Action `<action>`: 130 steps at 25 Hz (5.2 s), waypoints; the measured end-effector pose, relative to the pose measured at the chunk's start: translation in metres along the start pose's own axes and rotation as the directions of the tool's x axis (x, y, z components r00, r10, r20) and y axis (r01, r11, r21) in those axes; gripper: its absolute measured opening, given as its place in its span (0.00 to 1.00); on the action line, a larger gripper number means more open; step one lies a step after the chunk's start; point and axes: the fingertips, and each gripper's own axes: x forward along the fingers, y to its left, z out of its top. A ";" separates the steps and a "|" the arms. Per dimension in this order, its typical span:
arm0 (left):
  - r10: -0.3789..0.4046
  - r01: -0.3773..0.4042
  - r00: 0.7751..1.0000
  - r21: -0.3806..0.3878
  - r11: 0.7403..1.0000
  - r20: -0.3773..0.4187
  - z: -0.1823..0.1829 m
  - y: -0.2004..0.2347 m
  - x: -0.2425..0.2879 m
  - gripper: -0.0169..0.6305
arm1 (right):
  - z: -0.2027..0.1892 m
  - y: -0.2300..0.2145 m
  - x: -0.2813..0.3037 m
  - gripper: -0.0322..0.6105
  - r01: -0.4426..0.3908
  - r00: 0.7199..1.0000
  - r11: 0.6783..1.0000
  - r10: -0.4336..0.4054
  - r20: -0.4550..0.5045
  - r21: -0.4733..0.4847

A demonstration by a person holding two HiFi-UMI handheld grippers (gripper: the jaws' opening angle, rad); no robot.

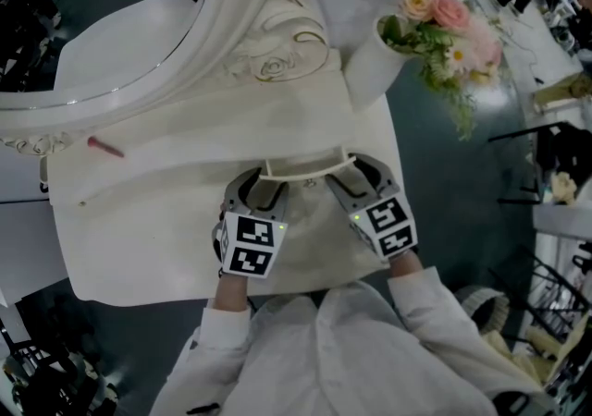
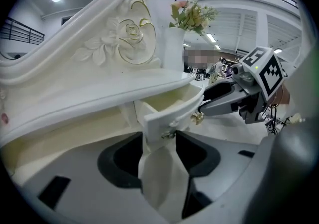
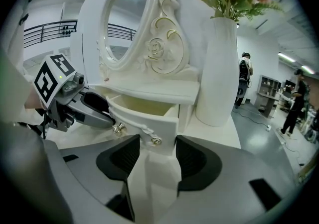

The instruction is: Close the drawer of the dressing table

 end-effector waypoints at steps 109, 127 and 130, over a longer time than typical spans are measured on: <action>0.001 0.003 0.997 -0.060 0.998 0.071 0.037 -0.015 -0.038 0.38 | 0.030 0.038 -0.022 0.43 -0.041 0.995 0.991 0.028 0.101 0.125; -0.083 0.085 0.981 -0.005 0.996 0.174 0.066 -0.053 -0.090 0.08 | 0.072 0.059 -0.083 0.23 -0.082 0.973 0.993 0.061 0.222 0.086; -0.069 0.068 0.983 0.015 0.998 0.171 0.067 -0.055 -0.095 0.08 | 0.079 0.063 -0.093 0.21 -0.089 0.967 0.994 0.072 0.245 0.057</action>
